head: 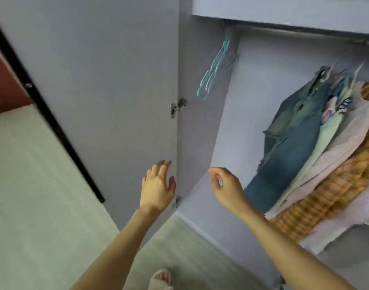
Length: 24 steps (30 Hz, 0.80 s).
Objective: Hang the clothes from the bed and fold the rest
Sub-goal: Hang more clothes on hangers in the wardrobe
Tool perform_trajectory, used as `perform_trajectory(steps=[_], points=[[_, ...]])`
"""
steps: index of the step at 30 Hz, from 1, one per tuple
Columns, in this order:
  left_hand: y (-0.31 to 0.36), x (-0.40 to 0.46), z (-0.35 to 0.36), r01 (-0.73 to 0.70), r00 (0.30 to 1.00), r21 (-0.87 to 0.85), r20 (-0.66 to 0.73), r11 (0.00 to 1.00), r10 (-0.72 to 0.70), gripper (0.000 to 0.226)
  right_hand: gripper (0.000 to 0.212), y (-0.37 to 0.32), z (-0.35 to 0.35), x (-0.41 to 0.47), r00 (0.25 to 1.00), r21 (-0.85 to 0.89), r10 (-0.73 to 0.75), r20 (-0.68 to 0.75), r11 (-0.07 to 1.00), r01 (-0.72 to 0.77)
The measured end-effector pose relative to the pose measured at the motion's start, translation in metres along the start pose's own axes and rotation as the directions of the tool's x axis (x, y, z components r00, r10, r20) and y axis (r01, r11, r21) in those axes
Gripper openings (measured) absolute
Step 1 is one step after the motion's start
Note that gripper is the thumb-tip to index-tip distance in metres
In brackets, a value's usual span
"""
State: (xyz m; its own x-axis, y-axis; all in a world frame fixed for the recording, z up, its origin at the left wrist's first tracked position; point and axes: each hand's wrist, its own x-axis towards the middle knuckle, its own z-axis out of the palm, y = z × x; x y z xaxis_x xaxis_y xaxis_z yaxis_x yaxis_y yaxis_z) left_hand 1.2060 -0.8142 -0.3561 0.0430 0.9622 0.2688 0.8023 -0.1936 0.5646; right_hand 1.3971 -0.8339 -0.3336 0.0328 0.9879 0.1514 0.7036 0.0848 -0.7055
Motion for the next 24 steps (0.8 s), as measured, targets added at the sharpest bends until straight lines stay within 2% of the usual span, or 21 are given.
perform_trajectory(steps=[3,5,7,9,12,16,17,23,24], points=[[-0.045,-0.083,-0.035,0.247,0.967,0.016,-0.07,0.969,-0.245,0.043,0.025,-0.026,0.051,-0.037,0.969,0.056,-0.063,0.239,0.997,0.051],[-0.076,-0.152,-0.069,0.42,0.896,0.018,-0.164,0.907,-0.412,0.042,0.026,-0.054,0.094,-0.069,0.903,0.121,-0.126,0.41,0.989,0.083],[-0.098,-0.206,-0.096,0.544,0.813,0.008,-0.252,0.839,-0.525,0.041,0.025,-0.08,0.13,-0.093,0.835,0.152,-0.207,0.51,0.977,0.149],[-0.121,-0.279,-0.132,0.705,0.658,-0.019,-0.356,0.709,-0.664,0.041,0.024,-0.122,0.178,-0.133,0.708,0.196,-0.312,0.634,0.95,0.243],[-0.14,-0.368,-0.169,0.837,0.441,-0.098,-0.463,0.539,-0.769,0.038,0.024,-0.174,0.231,-0.19,0.525,0.284,-0.421,0.74,0.903,0.323],[-0.161,-0.482,-0.213,0.899,0.11,-0.29,-0.579,0.33,-0.808,0.036,0.024,-0.242,0.305,-0.278,0.254,0.379,-0.507,0.824,0.825,0.419],[-0.17,-0.525,-0.23,0.903,0.002,-0.343,-0.599,0.259,-0.801,0.036,0.025,-0.268,0.331,-0.316,0.155,0.409,-0.518,0.841,0.797,0.444],[-0.21,-0.652,-0.285,0.864,-0.338,-0.504,-0.594,0.01,-0.73,0.036,0.028,-0.353,0.409,-0.429,-0.199,0.523,-0.496,0.845,0.689,0.502],[-0.215,-0.667,-0.291,0.856,-0.37,-0.516,-0.588,-0.019,-0.719,0.036,0.028,-0.366,0.419,-0.444,-0.234,0.539,-0.495,0.837,0.67,0.51]])
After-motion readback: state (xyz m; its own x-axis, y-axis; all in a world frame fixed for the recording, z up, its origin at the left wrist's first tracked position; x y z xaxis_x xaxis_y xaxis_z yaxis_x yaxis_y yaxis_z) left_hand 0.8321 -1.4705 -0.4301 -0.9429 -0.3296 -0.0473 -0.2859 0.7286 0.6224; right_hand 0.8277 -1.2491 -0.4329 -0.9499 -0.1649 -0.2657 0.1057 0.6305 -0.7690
